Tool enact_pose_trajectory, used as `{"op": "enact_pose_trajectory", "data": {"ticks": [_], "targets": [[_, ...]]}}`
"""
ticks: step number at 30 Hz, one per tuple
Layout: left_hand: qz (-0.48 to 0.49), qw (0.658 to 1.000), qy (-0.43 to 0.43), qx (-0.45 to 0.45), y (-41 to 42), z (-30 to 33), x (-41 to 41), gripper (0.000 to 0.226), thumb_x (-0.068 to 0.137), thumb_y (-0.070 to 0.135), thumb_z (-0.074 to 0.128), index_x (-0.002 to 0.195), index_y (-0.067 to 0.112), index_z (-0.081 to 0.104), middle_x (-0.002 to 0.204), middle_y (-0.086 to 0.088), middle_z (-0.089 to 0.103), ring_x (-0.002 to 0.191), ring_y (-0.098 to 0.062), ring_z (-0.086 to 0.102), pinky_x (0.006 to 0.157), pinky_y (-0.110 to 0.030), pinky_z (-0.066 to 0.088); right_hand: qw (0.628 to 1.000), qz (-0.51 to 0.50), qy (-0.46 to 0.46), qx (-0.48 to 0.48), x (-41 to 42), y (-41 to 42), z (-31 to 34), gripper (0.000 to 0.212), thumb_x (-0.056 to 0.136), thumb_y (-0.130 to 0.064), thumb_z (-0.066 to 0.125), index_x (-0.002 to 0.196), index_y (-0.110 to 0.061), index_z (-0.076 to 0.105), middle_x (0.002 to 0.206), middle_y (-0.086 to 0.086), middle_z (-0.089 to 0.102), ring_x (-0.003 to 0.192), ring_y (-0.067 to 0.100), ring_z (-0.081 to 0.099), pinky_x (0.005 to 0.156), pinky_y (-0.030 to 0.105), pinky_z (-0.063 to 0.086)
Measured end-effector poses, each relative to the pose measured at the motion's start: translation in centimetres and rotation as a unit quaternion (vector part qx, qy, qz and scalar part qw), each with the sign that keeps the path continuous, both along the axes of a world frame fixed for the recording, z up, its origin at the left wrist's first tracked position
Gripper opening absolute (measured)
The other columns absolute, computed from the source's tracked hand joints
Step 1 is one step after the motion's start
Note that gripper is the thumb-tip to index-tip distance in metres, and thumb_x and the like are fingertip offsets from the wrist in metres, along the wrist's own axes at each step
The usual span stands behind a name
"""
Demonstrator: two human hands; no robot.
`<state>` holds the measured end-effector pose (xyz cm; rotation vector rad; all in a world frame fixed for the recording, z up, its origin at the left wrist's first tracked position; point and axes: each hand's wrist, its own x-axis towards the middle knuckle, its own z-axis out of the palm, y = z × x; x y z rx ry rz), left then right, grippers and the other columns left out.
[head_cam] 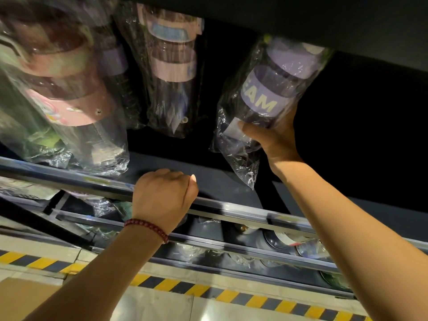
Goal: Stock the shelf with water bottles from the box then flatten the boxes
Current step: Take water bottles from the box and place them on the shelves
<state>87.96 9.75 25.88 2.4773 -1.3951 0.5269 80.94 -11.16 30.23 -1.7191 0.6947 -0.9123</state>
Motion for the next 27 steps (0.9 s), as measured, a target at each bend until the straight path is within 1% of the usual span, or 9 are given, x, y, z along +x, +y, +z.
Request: {"op": "enact_pose_trajectory", "data": {"ticks": [3, 5, 7, 9, 12, 16, 22, 23, 27], "targets": [[-0.004, 1.0, -0.002, -0.011, 0.0, -0.1, 0.1, 0.047, 0.086, 0.026, 0.034, 0.042, 0.015, 0.047, 0.04, -0.002, 0.046, 0.041, -0.023, 0.046, 0.046, -0.026, 0.034, 1.0, 0.004, 0.013, -0.026, 0.1, -0.6, 0.3, 0.106, 0.05, -0.054, 0.088, 0.134, -0.011, 0.04, 0.127, 0.01, 0.057, 0.109, 0.025, 0.062, 0.087, 0.047, 0.053], [-0.007, 1.0, 0.0, -0.018, 0.0, -0.2, 0.1, 0.047, 0.086, 0.026, 0.034, 0.043, 0.014, 0.048, 0.041, -0.002, 0.047, 0.042, -0.023, 0.047, 0.046, -0.026, 0.035, 0.999, 0.018, 0.01, -0.046, 0.1, -0.6, 0.5, 0.104, 0.052, -0.049, 0.088, 0.132, -0.005, 0.039, 0.126, 0.016, 0.057, 0.101, 0.021, 0.064, 0.078, 0.035, 0.056], [-0.007, 1.0, 0.001, -0.019, 0.0, -0.2, 0.0, 0.047, 0.086, 0.027, 0.033, 0.043, 0.014, 0.048, 0.041, -0.002, 0.048, 0.042, -0.023, 0.048, 0.046, -0.025, 0.036, 0.998, 0.012, -0.003, -0.067, 0.2, -0.8, 0.5, 0.095, 0.057, -0.033, 0.086, 0.132, -0.005, 0.037, 0.128, 0.013, 0.054, 0.109, 0.019, 0.06, 0.089, 0.036, 0.052], [-0.005, 1.0, -0.001, -0.021, 0.0, -0.2, 0.0, 0.047, 0.086, 0.027, 0.033, 0.043, 0.014, 0.049, 0.041, -0.002, 0.048, 0.042, -0.023, 0.048, 0.046, -0.026, 0.036, 0.995, 0.009, -0.016, -0.094, 0.5, -0.9, 1.1, 0.09, 0.058, -0.031, 0.085, 0.131, -0.01, 0.037, 0.13, 0.009, 0.053, 0.117, 0.019, 0.056, 0.101, 0.041, 0.046], [-0.006, 1.0, -0.001, -0.017, 0.0, -0.3, 0.1, 0.048, 0.086, 0.027, 0.033, 0.043, 0.014, 0.049, 0.041, -0.002, 0.048, 0.042, -0.023, 0.048, 0.045, -0.027, 0.038, 0.992, -0.024, 0.002, -0.122, 1.1, -0.9, 2.0, 0.104, 0.055, -0.04, 0.083, 0.138, -0.007, 0.03, 0.138, 0.009, 0.045, 0.127, 0.02, 0.048, 0.107, 0.035, 0.04], [-0.003, 1.0, 0.001, -0.017, 0.0, -0.3, 0.1, 0.048, 0.086, 0.027, 0.033, 0.044, 0.014, 0.051, 0.041, -0.003, 0.05, 0.043, -0.023, 0.049, 0.047, -0.027, 0.04, 0.983, -0.071, 0.027, -0.165, 1.3, -1.6, 2.0, 0.115, 0.06, -0.032, 0.082, 0.146, 0.002, 0.014, 0.148, 0.017, 0.029, 0.138, 0.026, 0.033, 0.111, 0.025, 0.029], [-0.008, 1.0, -0.001, -0.024, 0.0, -0.1, 0.0, 0.046, 0.086, 0.027, 0.034, 0.044, 0.014, 0.051, 0.042, -0.003, 0.05, 0.043, -0.023, 0.05, 0.045, -0.028, 0.04, 0.991, 0.03, 0.05, -0.124, 1.1, -1.1, 0.4, 0.097, 0.053, -0.019, 0.085, 0.133, -0.011, 0.031, 0.125, 0.001, 0.049, 0.113, 0.016, 0.052, 0.094, 0.016, 0.043], [-0.009, 1.0, -0.003, -0.024, 0.0, -0.1, 0.0, 0.046, 0.086, 0.027, 0.035, 0.044, 0.014, 0.051, 0.042, -0.003, 0.051, 0.043, -0.023, 0.05, 0.045, -0.028, 0.04, 0.992, 0.04, 0.057, -0.107, 1.2, -0.9, 0.2, 0.094, 0.052, -0.019, 0.085, 0.129, -0.015, 0.032, 0.122, -0.001, 0.051, 0.108, 0.017, 0.055, 0.091, 0.017, 0.046], [-0.012, 1.0, -0.007, -0.028, 0.0, -0.2, 0.0, 0.046, 0.086, 0.026, 0.035, 0.044, 0.013, 0.051, 0.042, -0.004, 0.051, 0.043, -0.024, 0.05, 0.046, -0.026, 0.04, 0.994, 0.063, 0.068, -0.054, 1.4, 0.0, -0.9, 0.102, 0.043, -0.04, 0.088, 0.128, -0.016, 0.038, 0.116, 0.009, 0.062, 0.099, 0.032, 0.065, 0.08, 0.059, 0.053]]}}
